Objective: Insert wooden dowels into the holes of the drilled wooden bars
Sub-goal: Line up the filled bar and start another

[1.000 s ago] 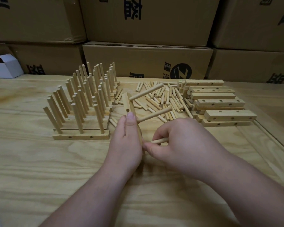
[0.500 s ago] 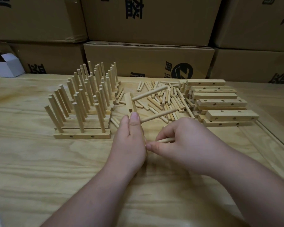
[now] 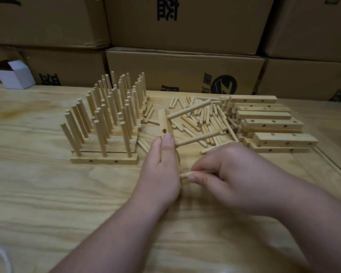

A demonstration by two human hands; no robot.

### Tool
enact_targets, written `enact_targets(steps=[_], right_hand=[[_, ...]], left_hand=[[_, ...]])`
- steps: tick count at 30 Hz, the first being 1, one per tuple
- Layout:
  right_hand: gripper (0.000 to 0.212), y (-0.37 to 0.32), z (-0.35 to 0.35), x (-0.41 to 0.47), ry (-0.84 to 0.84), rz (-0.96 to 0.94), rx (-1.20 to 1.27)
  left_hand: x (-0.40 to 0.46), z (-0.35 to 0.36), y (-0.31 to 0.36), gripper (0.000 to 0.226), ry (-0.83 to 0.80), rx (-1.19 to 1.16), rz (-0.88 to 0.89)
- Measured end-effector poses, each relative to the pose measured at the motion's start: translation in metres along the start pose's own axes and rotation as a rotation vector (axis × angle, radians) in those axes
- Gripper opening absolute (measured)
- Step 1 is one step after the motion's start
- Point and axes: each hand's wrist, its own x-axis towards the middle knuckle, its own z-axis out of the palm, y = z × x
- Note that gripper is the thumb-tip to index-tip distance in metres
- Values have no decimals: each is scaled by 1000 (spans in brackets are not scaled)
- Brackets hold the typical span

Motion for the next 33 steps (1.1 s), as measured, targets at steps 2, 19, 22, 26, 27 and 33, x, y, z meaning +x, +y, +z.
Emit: enact_targets(steps=[2, 19, 22, 26, 27, 33], right_hand=[[36, 1, 2, 0, 18, -35, 21], [26, 2, 3, 4, -31, 85, 151], [15, 3, -6, 3, -27, 179, 165], [28, 20, -19, 4, 136, 350, 311], [38, 26, -20, 5, 193, 386, 346], [62, 39, 2, 6, 329, 393, 846]], left_hand=[[0, 0, 0, 45, 8, -6, 3], [-1, -2, 3, 53, 6, -20, 19], [0, -3, 0, 67, -52, -114, -72], [2, -3, 9, 27, -126, -321, -154], [3, -4, 11, 23, -147, -354, -153], [4, -3, 11, 17, -151, -399, -117]])
